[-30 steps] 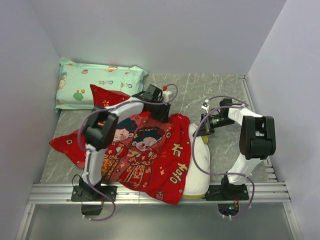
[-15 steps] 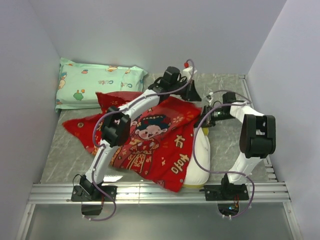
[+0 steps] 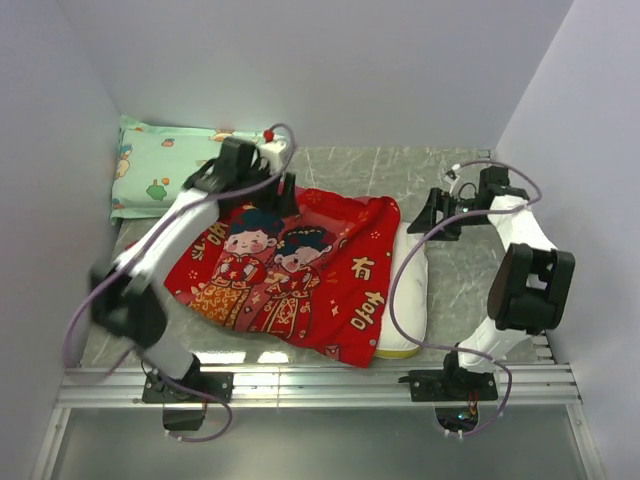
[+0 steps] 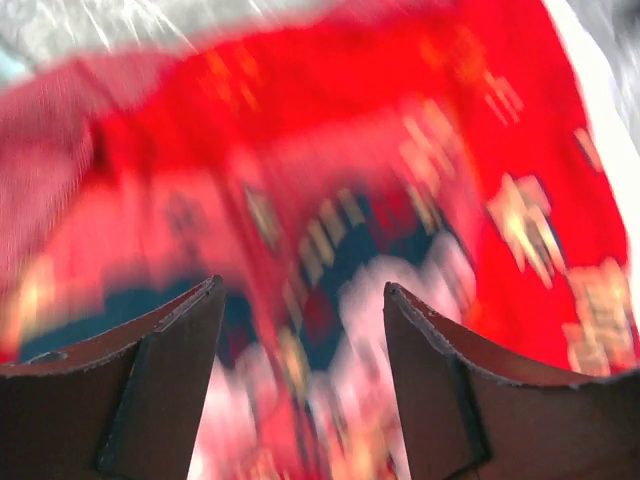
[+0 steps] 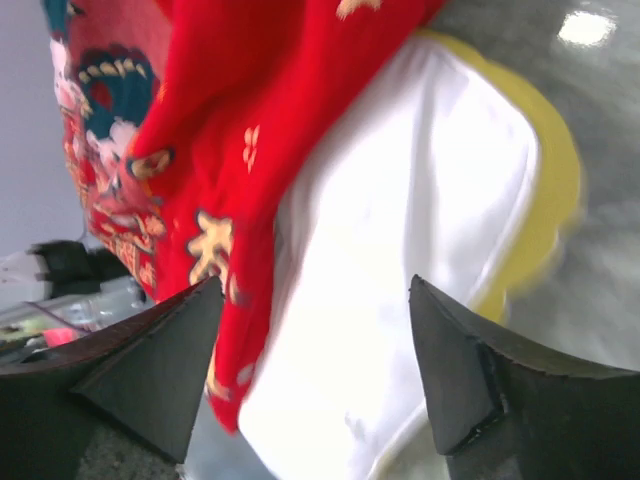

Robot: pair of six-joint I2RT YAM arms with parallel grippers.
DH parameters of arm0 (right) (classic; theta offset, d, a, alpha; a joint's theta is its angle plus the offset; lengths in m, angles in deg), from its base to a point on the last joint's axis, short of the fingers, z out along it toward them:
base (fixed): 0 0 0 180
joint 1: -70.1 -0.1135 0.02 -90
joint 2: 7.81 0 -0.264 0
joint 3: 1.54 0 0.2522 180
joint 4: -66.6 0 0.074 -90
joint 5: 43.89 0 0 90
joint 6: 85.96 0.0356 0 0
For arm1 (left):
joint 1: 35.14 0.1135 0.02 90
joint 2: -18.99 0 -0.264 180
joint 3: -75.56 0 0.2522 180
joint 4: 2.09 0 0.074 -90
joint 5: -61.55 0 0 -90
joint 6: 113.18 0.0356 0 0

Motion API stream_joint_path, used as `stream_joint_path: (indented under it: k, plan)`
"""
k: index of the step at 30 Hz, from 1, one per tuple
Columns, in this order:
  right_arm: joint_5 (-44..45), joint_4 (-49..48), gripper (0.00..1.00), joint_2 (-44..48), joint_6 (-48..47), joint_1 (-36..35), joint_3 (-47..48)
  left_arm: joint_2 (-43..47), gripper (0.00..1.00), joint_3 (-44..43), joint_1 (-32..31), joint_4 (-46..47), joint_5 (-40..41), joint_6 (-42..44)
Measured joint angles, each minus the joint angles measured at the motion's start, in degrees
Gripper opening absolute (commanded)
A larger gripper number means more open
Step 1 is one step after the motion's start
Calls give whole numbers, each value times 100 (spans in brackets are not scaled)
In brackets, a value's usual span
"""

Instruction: Put the pillow into the pillowcase

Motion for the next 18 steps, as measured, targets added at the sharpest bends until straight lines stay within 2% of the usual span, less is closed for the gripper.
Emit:
stream_joint_path:
  k: [3,6,7,9,11,12,13,15,16,17,18]
  plan:
    - [310,909,84,306,-678,66,299,1690,73,920,-428,-505,179,474]
    - [697,1847,84,374,-1449,-20,236,2686,76,1910,-1403,-699,431,807]
    - [820,2068,84,328,-1659,-87,144,2804,70,2304,-1895,-726,575,852]
    - [966,2406,83,162,-1941,-245,2,2551,62,2686,-2352,-852,730,833]
    - [999,2662,80,-136,-2146,-463,-46,1875,54,2806,-2481,-901,905,811]
    - [957,2717,77,-302,-2205,-566,-48,1456,53,2815,-2476,-863,1029,800]
    - [885,2723,71,-455,-2238,-651,-52,1084,50,2817,-2459,-767,1130,807]
    - [708,2680,62,-697,-2264,-767,-90,533,40,2741,-2385,-566,1257,817]
    - [621,2632,54,-809,-2253,-785,-111,345,33,2603,-2339,-575,1263,811]
    - [542,2544,50,-903,-2214,-782,-138,94,21,2330,-2260,-638,1228,817]
    - [485,2426,47,-951,-2153,-776,-164,-146,14,2035,-2157,-708,1198,791]
